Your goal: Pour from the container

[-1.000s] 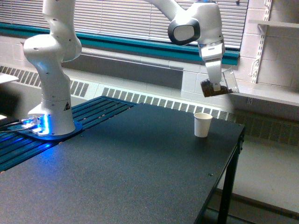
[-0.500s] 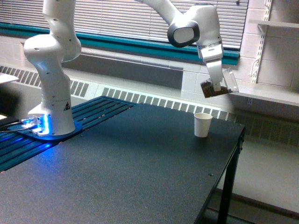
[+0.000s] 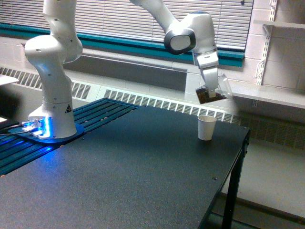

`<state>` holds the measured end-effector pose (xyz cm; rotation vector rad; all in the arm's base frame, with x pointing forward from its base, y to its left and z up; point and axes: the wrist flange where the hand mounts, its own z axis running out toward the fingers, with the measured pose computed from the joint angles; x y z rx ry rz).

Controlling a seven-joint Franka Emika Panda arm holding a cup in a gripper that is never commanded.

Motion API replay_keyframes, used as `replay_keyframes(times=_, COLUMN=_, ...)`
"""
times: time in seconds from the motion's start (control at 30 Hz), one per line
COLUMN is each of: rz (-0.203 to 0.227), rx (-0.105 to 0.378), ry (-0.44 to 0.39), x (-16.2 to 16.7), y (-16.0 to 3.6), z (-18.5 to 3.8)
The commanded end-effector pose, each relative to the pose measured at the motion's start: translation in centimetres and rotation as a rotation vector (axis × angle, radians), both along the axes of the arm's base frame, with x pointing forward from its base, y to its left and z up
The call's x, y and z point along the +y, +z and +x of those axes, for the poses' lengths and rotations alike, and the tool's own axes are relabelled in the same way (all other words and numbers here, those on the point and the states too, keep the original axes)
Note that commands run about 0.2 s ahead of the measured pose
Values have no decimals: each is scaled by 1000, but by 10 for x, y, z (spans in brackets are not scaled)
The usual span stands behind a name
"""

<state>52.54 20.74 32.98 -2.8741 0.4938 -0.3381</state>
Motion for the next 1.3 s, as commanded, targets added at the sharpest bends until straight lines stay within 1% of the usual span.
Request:
replay_keyframes(times=0.03, rz=-29, rx=-18, ry=89, x=15, y=-1, z=-21)
replay_keyframes(times=0.13, rz=-46, rx=-12, ry=114, x=16, y=-4, z=-29)
replay_keyframes(times=0.23, rz=-73, rx=-9, ry=141, x=15, y=-6, z=-35)
replay_keyframes(times=0.4, rz=-95, rx=-5, ry=176, x=17, y=-9, z=-43)
replay_keyframes(times=0.73, rz=-151, rx=27, ry=238, x=13, y=-17, z=-58)
replay_keyframes(times=0.93, rz=-170, rx=39, ry=262, x=13, y=-22, z=-65)
replay_keyframes(times=1.3, rz=-202, rx=60, ry=299, x=17, y=-27, z=-70)
